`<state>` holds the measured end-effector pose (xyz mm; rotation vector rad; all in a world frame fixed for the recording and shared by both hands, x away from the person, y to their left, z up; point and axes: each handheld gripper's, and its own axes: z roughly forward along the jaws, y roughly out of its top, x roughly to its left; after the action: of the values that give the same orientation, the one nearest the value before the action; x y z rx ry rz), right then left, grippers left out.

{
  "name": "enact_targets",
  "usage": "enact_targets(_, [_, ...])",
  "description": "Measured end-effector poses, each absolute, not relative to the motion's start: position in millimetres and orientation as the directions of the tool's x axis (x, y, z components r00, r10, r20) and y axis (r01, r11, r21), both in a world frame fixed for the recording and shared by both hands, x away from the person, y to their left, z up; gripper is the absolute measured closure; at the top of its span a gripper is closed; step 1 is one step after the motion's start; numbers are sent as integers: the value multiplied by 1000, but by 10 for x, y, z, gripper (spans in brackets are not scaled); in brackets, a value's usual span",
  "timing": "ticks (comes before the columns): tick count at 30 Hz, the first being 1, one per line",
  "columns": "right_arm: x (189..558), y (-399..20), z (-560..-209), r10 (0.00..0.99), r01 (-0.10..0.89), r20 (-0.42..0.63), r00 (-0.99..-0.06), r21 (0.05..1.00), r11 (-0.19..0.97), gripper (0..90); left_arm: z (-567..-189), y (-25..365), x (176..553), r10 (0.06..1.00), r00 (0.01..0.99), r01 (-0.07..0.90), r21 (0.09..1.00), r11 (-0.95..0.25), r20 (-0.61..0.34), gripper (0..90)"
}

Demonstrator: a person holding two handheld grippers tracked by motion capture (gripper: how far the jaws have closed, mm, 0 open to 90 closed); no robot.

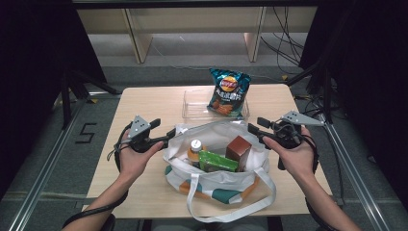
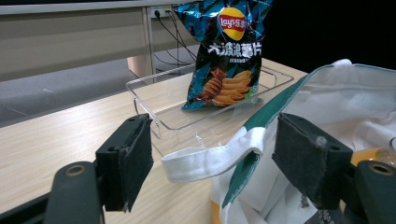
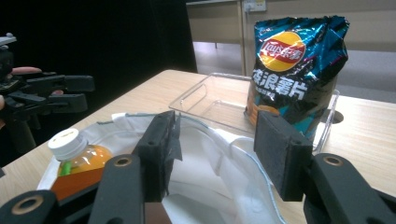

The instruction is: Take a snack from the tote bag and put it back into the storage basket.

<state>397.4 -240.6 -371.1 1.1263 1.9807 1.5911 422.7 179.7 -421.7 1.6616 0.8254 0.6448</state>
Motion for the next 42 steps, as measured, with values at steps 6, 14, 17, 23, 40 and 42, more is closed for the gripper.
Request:
enact_targets(6, [3912, -2366, -3695, 751, 358, 198, -630, 932, 55, 486, -4219, 1812, 4228, 796, 605, 190, 973, -131, -11, 271])
enact_targets(14, [3786, -2306, -3679, 730, 350, 193, -656, 934, 67, 476, -4202, 1783, 4222, 800, 600, 192, 973, -129, -13, 271])
enact_targets(17, [3757, -2288, -3676, 717, 332, 179, -673, 940, 77, 471, -4193, 1794, 4228, 797, 603, 179, 972, -153, 14, 271])
enact_targets(23, [3683, -2204, -3693, 688, 346, 202, -697, 935, 75, 439, -4192, 1810, 4220, 799, 602, 180, 974, -141, 5, 271])
enact_targets(40, [3572, -2047, -3777, 674, 331, 167, -719, 936, 120, 333, -4179, 1794, 4210, 799, 601, 183, 974, -136, -1, 270])
enact_targets(42, [3566, -2037, -3785, 674, 335, 170, -719, 935, 121, 323, -4179, 1793, 4209, 799, 601, 184, 973, -137, -1, 270])
